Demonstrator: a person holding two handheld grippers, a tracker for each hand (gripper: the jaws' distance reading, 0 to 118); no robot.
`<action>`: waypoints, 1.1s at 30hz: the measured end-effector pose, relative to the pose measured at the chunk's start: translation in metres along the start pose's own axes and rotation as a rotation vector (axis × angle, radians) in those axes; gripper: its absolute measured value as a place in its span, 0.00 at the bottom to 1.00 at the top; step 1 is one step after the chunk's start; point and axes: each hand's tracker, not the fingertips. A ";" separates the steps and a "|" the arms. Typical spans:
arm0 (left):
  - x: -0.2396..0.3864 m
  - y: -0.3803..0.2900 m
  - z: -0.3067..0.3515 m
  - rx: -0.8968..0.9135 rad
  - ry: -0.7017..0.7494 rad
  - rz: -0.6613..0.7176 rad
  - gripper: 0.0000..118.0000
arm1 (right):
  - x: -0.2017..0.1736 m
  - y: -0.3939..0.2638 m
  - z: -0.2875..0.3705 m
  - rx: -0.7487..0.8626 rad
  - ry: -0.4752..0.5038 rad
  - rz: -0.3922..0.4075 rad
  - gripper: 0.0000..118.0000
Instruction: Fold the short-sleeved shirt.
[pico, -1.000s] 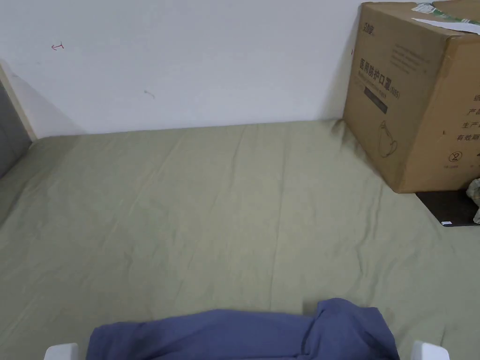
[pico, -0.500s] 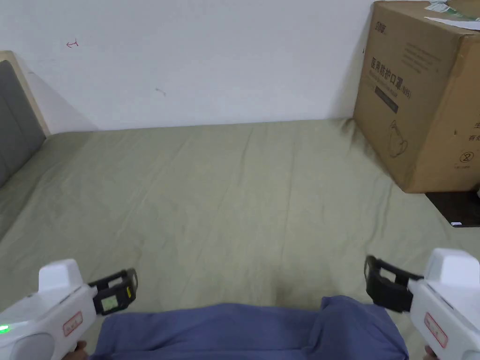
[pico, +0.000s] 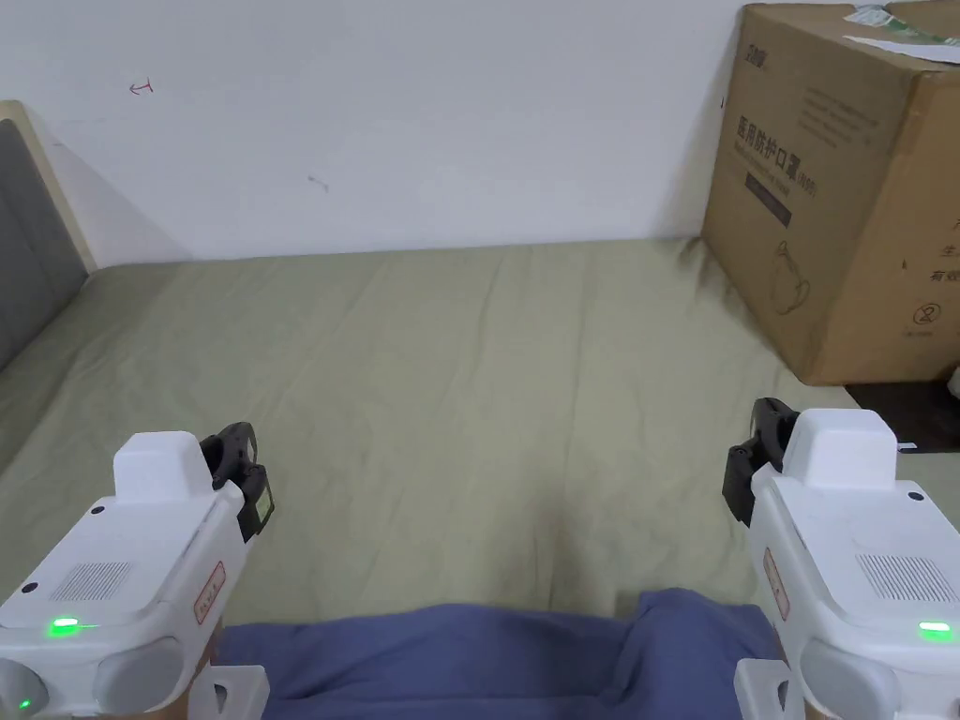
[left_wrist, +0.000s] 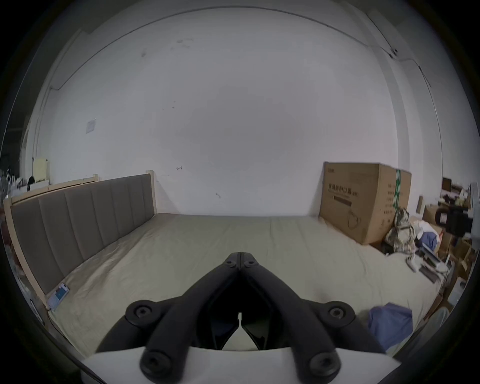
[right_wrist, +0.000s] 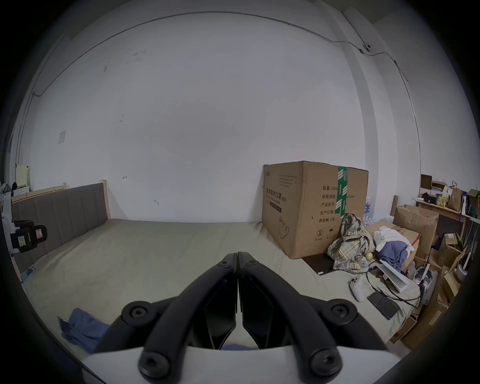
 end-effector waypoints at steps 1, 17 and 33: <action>-0.002 -0.003 0.000 -0.004 0.000 0.003 0.00 | 0.000 -0.001 -0.001 -0.009 0.000 0.001 0.00; -0.156 -0.110 -0.048 -0.689 -0.168 0.466 0.00 | -0.005 -0.019 -0.020 -0.073 0.014 0.009 0.00; -0.169 -0.186 -0.073 -0.849 -0.224 0.689 0.68 | -0.004 -0.043 -0.043 -0.176 0.045 0.060 0.00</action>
